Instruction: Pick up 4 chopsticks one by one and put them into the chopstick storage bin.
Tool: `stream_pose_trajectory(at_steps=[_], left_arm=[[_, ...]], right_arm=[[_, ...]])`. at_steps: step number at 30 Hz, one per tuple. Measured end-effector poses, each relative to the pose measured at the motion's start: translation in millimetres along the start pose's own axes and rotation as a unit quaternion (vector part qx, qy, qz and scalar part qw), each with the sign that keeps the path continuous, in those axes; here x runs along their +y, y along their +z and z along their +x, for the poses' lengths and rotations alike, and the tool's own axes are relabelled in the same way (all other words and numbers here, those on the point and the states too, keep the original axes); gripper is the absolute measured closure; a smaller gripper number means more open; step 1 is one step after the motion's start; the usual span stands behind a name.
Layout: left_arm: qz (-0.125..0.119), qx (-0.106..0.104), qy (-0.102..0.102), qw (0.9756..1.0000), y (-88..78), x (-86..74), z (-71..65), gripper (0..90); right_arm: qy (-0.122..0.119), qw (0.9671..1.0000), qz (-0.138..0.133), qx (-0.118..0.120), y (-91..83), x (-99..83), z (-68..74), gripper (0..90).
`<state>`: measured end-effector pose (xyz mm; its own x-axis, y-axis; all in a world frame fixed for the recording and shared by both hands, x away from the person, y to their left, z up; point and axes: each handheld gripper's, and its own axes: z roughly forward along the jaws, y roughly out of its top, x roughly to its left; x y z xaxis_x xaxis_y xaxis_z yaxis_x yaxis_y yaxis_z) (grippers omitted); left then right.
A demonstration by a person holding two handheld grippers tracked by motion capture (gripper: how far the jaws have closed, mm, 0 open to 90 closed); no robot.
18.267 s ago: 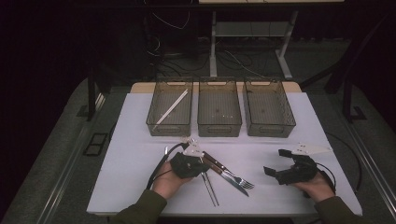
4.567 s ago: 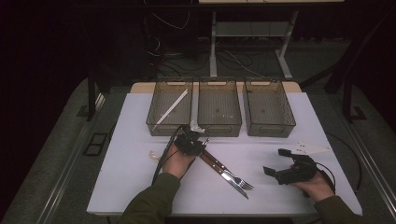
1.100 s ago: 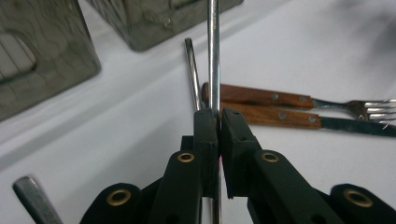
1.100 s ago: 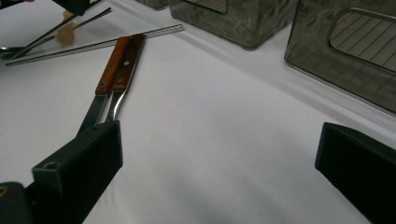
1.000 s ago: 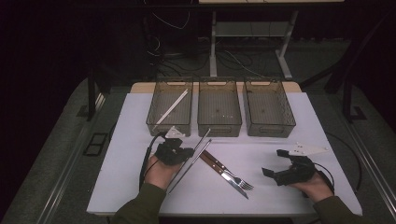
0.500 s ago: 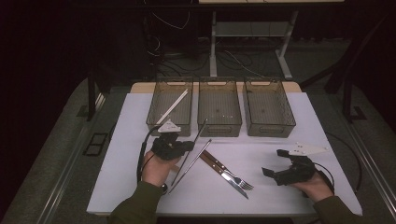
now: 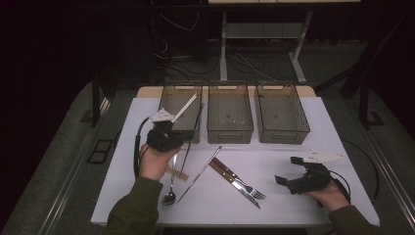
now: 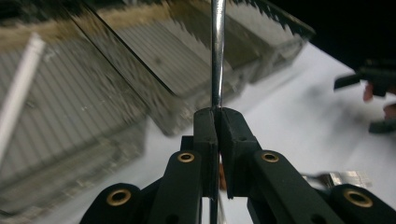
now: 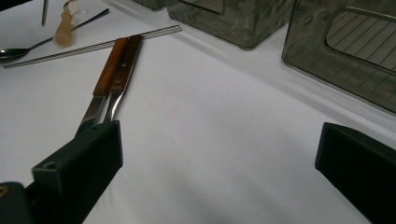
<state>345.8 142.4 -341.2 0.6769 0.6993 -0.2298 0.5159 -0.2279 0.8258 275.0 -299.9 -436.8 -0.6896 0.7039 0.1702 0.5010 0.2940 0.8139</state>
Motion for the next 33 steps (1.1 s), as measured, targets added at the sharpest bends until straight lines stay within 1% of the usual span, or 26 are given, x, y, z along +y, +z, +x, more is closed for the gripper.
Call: stream_pose_trajectory(at_steps=[3,4,5,9,12,13,16,17,20,21,23,24,25,26,27,28,29,31,32,33], left_arm=[[-0.008,0.007,-0.003,0.9999,-4.4,14.3,11.2,85.4],[-0.011,0.010,-0.004,0.9999,-5.2,18.9,15.0,85.4],[-0.013,0.015,-0.005,0.9998,-5.5,24.8,19.6,85.4],[-0.014,0.024,-0.002,0.9996,-4.9,44.4,32.2,85.4],[-0.009,0.036,0.008,0.9993,-3.0,63.0,42.9,85.4],[-0.008,0.038,0.009,0.9992,-2.4,67.2,45.9,85.4],[-0.003,0.050,0.023,0.9985,2.0,83.5,58.9,85.4],[-0.002,0.050,0.022,0.9985,4.3,88.5,63.7,85.4],[0.014,0.059,0.033,0.9976,15.0,103.3,78.2,85.3],[0.020,0.063,0.037,0.9971,17.5,105.9,81.5,85.3],[0.030,0.071,0.037,0.9963,26.9,109.3,90.1,85.3],[0.037,0.073,0.039,0.9959,31.6,109.3,95.0,85.3],[0.044,0.081,0.038,0.9951,37.7,107.5,99.5,85.3],[0.054,0.082,0.042,0.9942,40.8,106.1,103.2,85.3],[0.062,0.081,0.038,0.9941,45.8,103.0,107.7,85.3],[0.075,0.087,0.037,0.9927,50.0,99.5,110.9,85.3],[0.091,0.094,0.042,0.9906,54.5,94.7,114.9,85.3],[0.099,0.094,0.030,0.9902,60.2,86.7,120.1,85.3],[0.108,0.097,0.030,0.9889,62.8,82.3,122.7,85.3],[0.113,0.098,0.024,0.9885,65.6,77.5,124.7,85.3]], right_arm=[[0.004,1.0000,0.000,-0.001,0.0,0.0,0.2,0.8],[-0.001,1.0000,-0.003,-0.002,0.4,0.1,-0.7,0.8],[0.000,1.0000,-0.003,-0.002,0.3,0.1,-0.7,0.8],[0.001,1.0000,-0.003,-0.001,0.2,0.1,-0.7,0.9],[0.001,1.0000,-0.002,-0.001,0.2,0.1,-0.8,0.9],[0.002,1.0000,-0.002,-0.001,0.2,0.1,-0.8,0.8],[0.001,1.0000,-0.002,-0.001,0.3,0.1,-0.7,0.8],[0.002,1.0000,-0.002,-0.001,0.1,0.1,-0.7,0.8],[0.004,1.0000,-0.003,0.000,-0.5,0.2,-0.9,0.8],[0.004,1.0000,-0.003,0.000,-0.6,0.2,-1.0,0.9],[0.005,1.0000,-0.004,0.000,-0.6,0.2,-1.0,0.8],[0.004,1.0000,-0.003,0.001,-0.7,0.2,-1.0,0.9],[0.003,1.0000,-0.003,0.001,-0.7,0.2,-1.0,0.8],[0.002,1.0000,-0.003,0.002,-0.9,0.1,-1.0,0.8],[0.002,1.0000,-0.004,0.002,-1.0,0.1,-0.9,0.9],[0.002,1.0000,-0.003,0.003,-1.1,0.0,-0.9,0.9],[0.001,1.0000,-0.003,0.003,-1.1,-0.1,-0.8,0.8],[0.001,1.0000,-0.004,0.003,-1.1,0.0,-0.9,0.8],[0.002,1.0000,-0.003,0.003,-1.0,0.0,-0.8,0.8],[0.002,1.0000,-0.003,0.003,-0.9,0.0,-0.8,0.9]])
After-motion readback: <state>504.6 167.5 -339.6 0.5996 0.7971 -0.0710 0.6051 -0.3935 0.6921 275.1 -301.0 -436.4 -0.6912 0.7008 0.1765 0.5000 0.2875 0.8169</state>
